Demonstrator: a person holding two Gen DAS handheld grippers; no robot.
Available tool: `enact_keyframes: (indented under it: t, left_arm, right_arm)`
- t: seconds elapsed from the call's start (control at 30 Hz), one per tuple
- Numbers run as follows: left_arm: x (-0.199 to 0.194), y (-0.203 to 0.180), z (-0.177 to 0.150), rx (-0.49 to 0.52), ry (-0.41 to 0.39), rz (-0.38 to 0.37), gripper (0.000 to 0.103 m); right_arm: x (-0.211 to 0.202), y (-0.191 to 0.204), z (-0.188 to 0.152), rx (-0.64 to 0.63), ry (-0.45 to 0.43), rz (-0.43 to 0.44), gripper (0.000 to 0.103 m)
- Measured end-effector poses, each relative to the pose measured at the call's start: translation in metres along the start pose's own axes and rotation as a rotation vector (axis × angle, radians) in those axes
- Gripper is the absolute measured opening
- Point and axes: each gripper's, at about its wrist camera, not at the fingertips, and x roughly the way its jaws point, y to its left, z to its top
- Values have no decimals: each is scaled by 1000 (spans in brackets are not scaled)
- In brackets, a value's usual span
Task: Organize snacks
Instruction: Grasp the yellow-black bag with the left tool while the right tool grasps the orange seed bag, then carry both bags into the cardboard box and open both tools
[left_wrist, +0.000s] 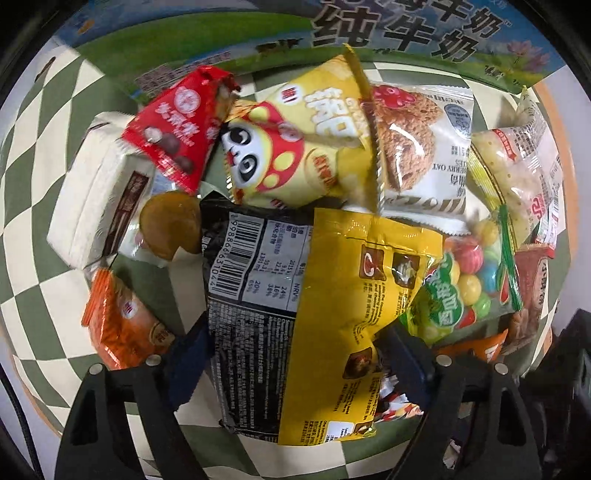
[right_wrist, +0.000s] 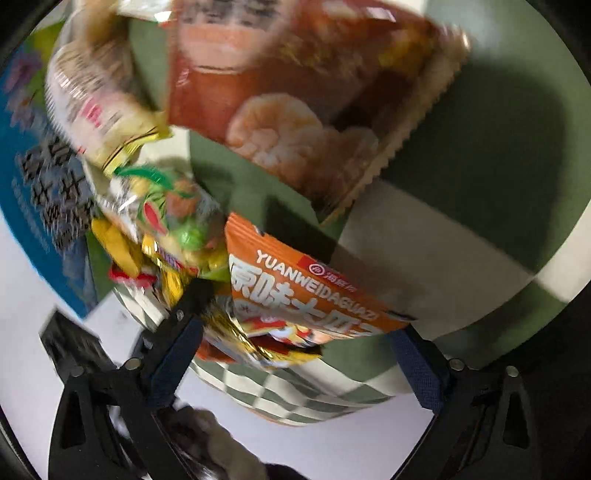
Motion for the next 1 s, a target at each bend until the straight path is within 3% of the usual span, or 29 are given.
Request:
enact_keyframes:
  t: [0.13,0.27,0.43,0.57,0.6,0.7,0.83,0.9,1.0]
  left_arm:
    - [1,18,-21,-13,-10,39,87]
    - [8,37,-51,-45,-1,51,87]
    - [18,56,-77,-64,13,34,88]
    - [44,62,-85,-54,38,39,88]
    - [50,64,-88,-51,43,38,89]
    - [59,71,-99,-60,25,31,87]
    - [61,77,-125,-124,-6,29,83]
    - [64,87,-130,-200,-7,19,83]
    - [86,101,-137,-270,18,-26,85]
  right_arm:
    - [10,4,-1,47,-15,39,77]
    - [14,24,-8,-116,-22,-80,60]
    - [16,79,-31,-563,-77,-382,55]
    - [44,131,-67,-1023,-117,-721,56]
    - [48,137,-74,-1074,-122,-760,58]
    - [58,145,-91,-1135,-158,-789,61]
    - [57,121,-97,-1026,-150,-698,62]
    - [46,102,-86,-990,-159,-651,57]
    - [42,89,-83,-991,-159,-645,54]
